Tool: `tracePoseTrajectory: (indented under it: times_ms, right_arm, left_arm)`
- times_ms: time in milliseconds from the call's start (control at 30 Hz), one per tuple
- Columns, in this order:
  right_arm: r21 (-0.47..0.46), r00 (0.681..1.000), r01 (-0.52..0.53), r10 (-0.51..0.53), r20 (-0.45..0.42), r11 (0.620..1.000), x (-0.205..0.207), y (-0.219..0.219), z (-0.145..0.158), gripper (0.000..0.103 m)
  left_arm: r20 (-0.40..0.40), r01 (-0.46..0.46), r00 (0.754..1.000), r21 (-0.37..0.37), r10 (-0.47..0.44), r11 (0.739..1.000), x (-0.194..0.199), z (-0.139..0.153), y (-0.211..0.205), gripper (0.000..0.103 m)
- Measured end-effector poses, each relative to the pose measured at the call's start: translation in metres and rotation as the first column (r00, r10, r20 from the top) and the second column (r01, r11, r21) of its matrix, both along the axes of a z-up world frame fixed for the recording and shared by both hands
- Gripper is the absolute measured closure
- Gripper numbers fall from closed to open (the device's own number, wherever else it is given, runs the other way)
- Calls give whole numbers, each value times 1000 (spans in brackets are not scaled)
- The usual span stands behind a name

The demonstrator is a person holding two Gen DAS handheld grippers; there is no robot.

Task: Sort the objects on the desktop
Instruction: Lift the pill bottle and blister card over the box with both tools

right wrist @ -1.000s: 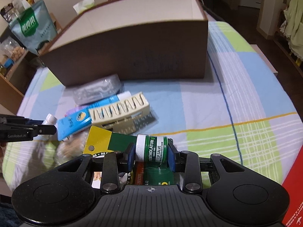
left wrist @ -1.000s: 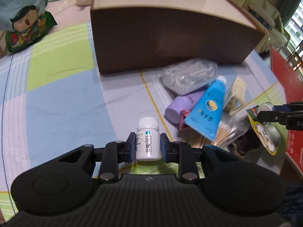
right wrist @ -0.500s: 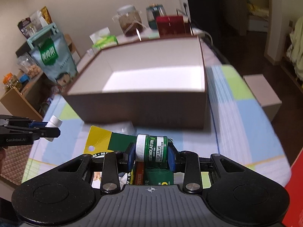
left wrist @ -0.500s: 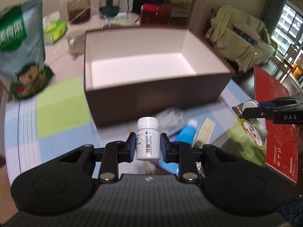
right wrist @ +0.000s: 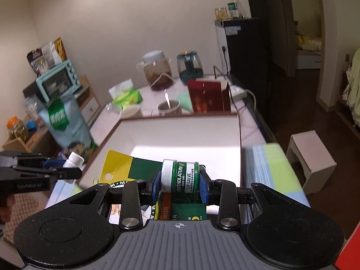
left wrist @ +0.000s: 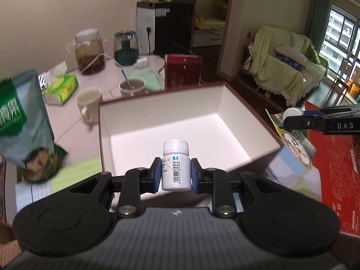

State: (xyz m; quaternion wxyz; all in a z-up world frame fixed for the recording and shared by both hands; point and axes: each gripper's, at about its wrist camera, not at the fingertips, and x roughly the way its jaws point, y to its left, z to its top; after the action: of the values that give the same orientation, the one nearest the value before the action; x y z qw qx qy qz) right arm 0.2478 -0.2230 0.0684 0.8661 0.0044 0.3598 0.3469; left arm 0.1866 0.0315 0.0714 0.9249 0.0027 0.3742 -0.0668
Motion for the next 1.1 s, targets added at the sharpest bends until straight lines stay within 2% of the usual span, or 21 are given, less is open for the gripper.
tracePoseTrajectory:
  times_ms: [200, 567, 867, 1100]
  right_arm:
    - [20, 1000, 11, -11, 13, 1000, 36, 23, 6, 69]
    - [-25, 998, 49, -50, -45, 998, 102, 72, -30, 69]
    - [-90, 994, 57, -64, -84, 994, 138, 95, -61, 69]
    - [-214, 991, 20, -47, -122, 977, 162, 124, -98, 69]
  left_arm:
    - [13, -17, 1000, 3, 17, 1000, 42, 6, 4, 81]
    - [-52, -74, 996, -25, 72, 997, 109, -23, 23, 81]
    - [-115, -108, 988, -32, 103, 994, 145, -54, 35, 81]
    - [-208, -137, 969, -18, 130, 990, 177, -87, 38, 81]
